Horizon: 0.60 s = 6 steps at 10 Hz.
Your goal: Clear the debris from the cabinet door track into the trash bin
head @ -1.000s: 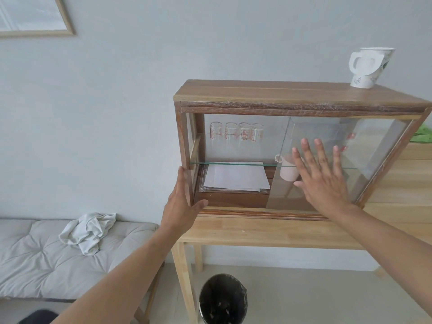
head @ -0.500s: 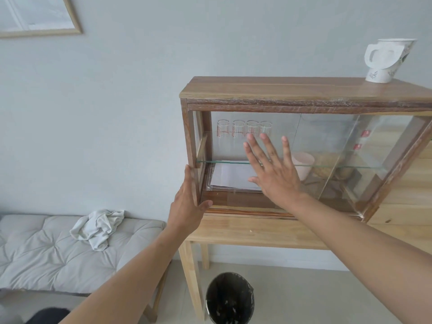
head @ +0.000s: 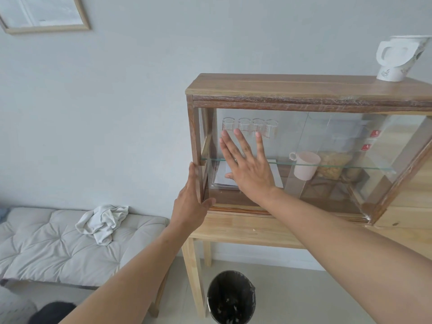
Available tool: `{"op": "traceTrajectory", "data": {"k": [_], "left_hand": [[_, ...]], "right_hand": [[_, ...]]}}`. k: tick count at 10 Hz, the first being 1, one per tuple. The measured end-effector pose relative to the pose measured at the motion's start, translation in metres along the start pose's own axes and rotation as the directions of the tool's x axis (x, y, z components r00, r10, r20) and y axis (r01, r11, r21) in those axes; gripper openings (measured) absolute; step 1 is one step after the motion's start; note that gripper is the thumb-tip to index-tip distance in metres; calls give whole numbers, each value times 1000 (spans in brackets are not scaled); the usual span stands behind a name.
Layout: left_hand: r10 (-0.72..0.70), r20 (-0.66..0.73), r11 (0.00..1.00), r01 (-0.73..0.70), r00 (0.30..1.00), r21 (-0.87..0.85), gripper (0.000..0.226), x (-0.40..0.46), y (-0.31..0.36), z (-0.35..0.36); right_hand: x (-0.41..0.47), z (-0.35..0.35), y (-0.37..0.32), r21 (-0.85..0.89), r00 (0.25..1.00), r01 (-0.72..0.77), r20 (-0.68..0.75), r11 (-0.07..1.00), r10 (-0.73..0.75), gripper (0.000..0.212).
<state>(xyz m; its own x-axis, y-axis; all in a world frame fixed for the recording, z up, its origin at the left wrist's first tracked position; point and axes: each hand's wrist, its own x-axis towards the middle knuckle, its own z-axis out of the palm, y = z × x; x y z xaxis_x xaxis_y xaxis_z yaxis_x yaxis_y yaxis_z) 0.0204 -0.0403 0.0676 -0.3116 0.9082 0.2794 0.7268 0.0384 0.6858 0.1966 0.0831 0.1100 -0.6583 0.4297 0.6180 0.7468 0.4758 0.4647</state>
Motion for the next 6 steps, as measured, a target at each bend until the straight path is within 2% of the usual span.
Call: {"op": "traceTrajectory", "data": {"k": [3, 4, 5, 6], "left_hand": [[6, 17, 1000, -6, 1000, -20, 122, 0, -2, 0], [-12, 37, 998, 10, 999, 65, 112, 0, 9, -5], [-77, -53, 952, 89, 996, 293, 96, -1, 25, -16], [-21, -75, 947, 44, 997, 319, 92, -2, 60, -31]], "right_hand": [[16, -3, -19, -42, 1000, 23, 20, 999, -22, 121], [14, -11, -17, -21, 999, 40, 13, 999, -40, 116], [5, -28, -13, 55, 997, 80, -4, 995, -79, 102], [-28, -55, 15, 124, 993, 66, 89, 990, -77, 101]]}}
